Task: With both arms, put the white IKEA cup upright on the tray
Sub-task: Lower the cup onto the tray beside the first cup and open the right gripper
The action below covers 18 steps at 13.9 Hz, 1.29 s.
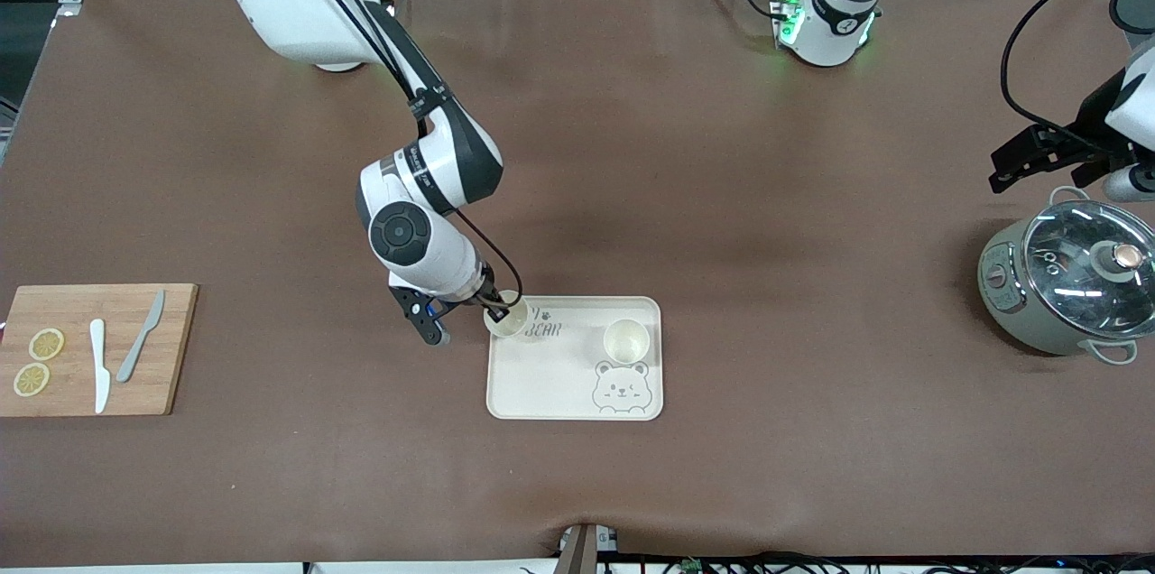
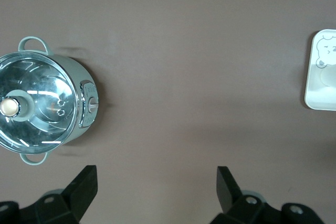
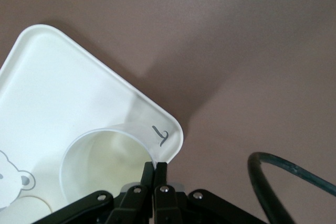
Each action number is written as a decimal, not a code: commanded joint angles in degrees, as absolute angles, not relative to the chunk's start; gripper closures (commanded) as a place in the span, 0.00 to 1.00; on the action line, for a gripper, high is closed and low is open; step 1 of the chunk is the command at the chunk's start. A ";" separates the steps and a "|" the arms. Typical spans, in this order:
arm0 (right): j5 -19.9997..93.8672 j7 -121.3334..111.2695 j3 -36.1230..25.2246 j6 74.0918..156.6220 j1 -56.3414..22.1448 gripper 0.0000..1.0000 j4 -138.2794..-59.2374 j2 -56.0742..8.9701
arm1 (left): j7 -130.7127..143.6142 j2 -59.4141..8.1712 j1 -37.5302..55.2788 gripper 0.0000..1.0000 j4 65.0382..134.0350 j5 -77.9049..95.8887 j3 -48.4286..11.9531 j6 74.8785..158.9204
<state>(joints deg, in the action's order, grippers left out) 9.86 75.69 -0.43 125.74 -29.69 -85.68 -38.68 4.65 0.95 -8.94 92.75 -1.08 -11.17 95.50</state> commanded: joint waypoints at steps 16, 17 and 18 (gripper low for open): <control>8.61 73.93 -0.44 125.09 -27.86 0.00 -83.58 -35.08 | 3.69 -2.19 -9.76 0.00 87.45 -0.88 -11.87 95.19; 8.27 72.09 -0.79 122.02 -27.86 0.00 -83.50 -33.68 | 3.69 -2.28 -9.76 0.00 87.45 -0.88 -11.87 95.27; 8.26 69.37 -1.92 118.86 -27.86 0.00 -83.50 -32.01 | 3.69 -2.63 -9.76 0.00 87.36 -0.88 -11.87 95.36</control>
<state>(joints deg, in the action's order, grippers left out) 9.44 72.81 -1.27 123.64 -28.56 -82.53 -36.05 4.63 -1.76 -9.29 88.66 -1.07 -11.63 95.58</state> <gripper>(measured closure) 0.000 0.000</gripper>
